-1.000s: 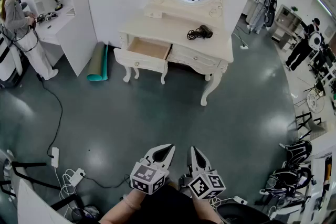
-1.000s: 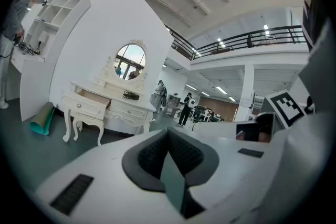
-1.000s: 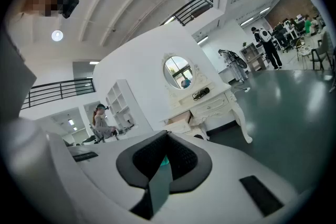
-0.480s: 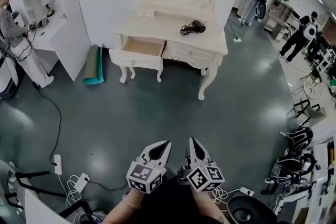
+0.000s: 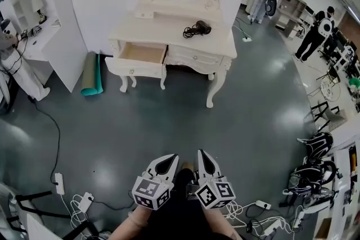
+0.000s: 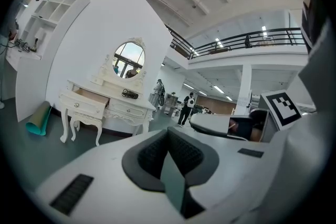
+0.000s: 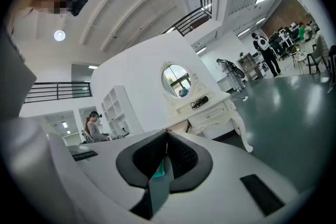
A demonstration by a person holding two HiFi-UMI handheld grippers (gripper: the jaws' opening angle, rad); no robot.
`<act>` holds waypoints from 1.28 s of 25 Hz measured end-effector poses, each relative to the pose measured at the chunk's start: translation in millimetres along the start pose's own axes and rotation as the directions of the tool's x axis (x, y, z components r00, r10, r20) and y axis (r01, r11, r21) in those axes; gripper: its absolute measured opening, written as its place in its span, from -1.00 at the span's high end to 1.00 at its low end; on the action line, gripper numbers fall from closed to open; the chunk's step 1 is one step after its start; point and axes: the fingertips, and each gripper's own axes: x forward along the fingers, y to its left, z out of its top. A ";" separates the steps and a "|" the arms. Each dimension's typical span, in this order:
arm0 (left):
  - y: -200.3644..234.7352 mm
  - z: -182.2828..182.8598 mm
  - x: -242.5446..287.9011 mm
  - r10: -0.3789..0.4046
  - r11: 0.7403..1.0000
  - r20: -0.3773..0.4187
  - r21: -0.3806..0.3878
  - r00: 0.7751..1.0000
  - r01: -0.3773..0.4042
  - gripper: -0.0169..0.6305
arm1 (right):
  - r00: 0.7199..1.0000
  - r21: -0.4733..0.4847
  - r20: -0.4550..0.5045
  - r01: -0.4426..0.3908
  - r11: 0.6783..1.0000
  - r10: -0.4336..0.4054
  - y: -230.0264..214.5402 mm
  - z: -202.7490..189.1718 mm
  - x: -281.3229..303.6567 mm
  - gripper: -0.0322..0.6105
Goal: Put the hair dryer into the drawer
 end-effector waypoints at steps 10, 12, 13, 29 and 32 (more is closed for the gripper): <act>17.8 30.7 102.4 -0.001 1.000 -0.016 0.019 1.000 0.002 0.91 | 0.999 0.013 0.002 -0.041 0.999 0.041 -61.7 43.2 79.2 0.82; 21.0 39.5 124.6 0.000 1.000 -0.010 0.025 1.000 0.000 0.91 | 0.998 0.021 -0.006 -0.055 0.998 0.055 -74.1 52.8 98.0 0.82; 22.9 43.2 134.9 0.001 1.000 -0.008 0.025 1.000 -0.001 0.91 | 0.998 0.019 -0.010 -0.059 0.998 0.059 -80.1 56.6 106.4 0.82; 38.1 65.5 235.8 0.084 0.996 0.034 0.023 0.996 -0.084 0.91 | 0.990 0.002 -0.050 -0.128 0.992 0.128 -148.2 90.5 179.8 0.82; 39.5 61.4 238.1 0.104 0.994 0.036 0.020 0.994 -0.104 0.91 | 0.988 0.012 -0.070 -0.137 0.991 0.137 -152.3 83.8 180.6 0.82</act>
